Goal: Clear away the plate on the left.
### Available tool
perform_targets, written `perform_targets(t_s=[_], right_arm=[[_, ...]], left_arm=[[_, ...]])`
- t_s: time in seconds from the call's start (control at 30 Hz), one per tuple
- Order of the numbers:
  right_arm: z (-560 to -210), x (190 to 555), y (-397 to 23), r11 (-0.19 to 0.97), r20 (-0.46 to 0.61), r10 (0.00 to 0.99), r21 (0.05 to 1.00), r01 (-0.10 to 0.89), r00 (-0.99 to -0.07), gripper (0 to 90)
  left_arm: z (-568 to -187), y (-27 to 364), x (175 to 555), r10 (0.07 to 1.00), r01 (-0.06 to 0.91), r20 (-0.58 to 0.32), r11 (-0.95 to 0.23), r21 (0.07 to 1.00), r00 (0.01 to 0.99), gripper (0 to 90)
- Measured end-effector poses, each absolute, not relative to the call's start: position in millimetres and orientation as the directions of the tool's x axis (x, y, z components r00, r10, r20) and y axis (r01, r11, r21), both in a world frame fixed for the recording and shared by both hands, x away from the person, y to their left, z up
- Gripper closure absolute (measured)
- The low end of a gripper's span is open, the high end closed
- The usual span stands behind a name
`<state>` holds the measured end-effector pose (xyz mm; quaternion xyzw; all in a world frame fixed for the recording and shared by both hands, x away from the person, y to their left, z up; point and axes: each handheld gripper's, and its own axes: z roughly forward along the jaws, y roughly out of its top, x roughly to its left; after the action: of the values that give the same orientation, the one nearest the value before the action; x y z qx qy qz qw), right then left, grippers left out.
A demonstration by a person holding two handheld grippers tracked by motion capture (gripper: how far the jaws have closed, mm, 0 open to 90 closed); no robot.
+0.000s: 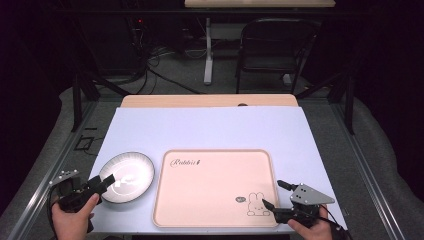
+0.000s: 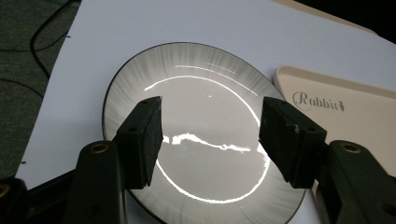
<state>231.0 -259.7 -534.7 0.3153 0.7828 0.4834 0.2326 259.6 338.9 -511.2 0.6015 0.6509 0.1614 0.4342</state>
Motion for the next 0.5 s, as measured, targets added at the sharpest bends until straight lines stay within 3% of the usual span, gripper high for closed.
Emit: perform_targets(t_s=[0.5], right_arm=[[-534.6,230.9,-259.6,0.334,-0.061,0.719,0.903,0.268,-0.692,20.8]], left_arm=[[-507.1,363.7,281.8,0.927,0.776,-0.375,0.241,0.583,-0.006,38.3]])
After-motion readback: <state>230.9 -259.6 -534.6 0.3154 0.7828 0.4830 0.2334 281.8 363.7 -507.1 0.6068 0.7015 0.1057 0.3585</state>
